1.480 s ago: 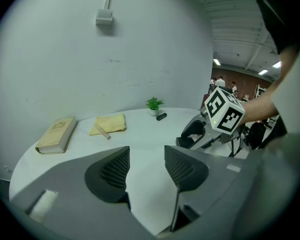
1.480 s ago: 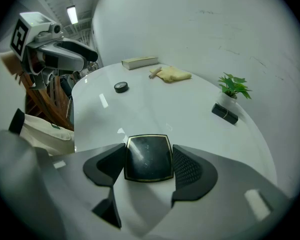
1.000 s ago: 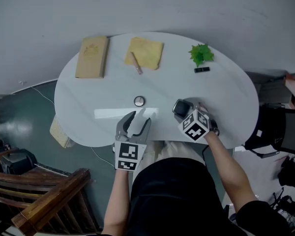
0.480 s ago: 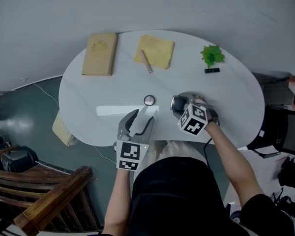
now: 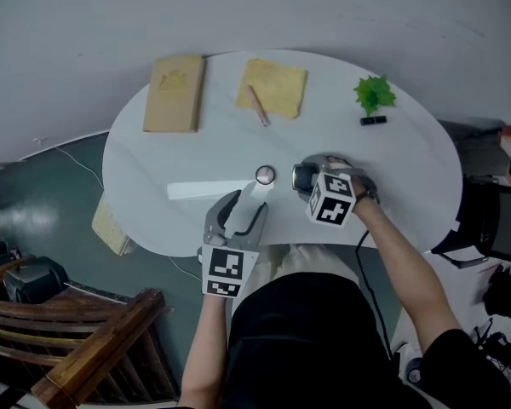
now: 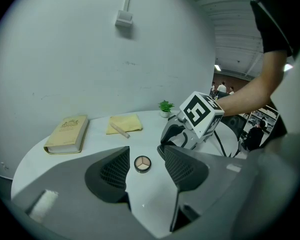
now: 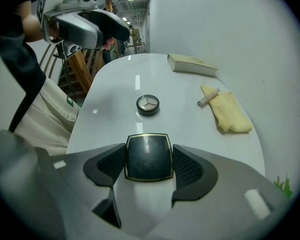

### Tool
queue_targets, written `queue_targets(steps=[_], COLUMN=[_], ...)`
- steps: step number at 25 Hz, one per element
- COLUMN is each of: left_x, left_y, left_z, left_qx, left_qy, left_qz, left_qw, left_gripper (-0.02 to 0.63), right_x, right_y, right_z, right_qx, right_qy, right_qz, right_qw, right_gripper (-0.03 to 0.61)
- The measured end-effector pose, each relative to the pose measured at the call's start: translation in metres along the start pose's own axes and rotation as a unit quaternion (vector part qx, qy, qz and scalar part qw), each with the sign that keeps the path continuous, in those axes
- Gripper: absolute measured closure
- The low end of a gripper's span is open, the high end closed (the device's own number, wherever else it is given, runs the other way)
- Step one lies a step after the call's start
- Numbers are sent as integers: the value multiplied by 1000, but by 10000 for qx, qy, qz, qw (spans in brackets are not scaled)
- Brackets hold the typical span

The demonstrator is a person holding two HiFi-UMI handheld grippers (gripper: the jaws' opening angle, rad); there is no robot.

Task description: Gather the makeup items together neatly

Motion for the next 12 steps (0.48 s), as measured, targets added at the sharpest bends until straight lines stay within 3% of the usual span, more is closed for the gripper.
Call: queue_targets(steps=[12], left_x=[3], left_y=[-2], left_z=[8], left_qx=[39], left_qy=[13], left_qz=[11], left_qw=[10000], left_gripper=[396], right_x=[2], right_y=[-9], right_z=[-9], right_qx=[-148], right_qy=[-102], right_qz=[-36], right_qw=[9998], right_gripper=[273])
Point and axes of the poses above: the fingertips, and each gripper's own axes: x forward along the fingers, z to its left, y out of its underside, the point moved 8 cm from there along -x, backward along the fingers, and after that the axes turned 10 degrees about -y, right-handed, at the moved point
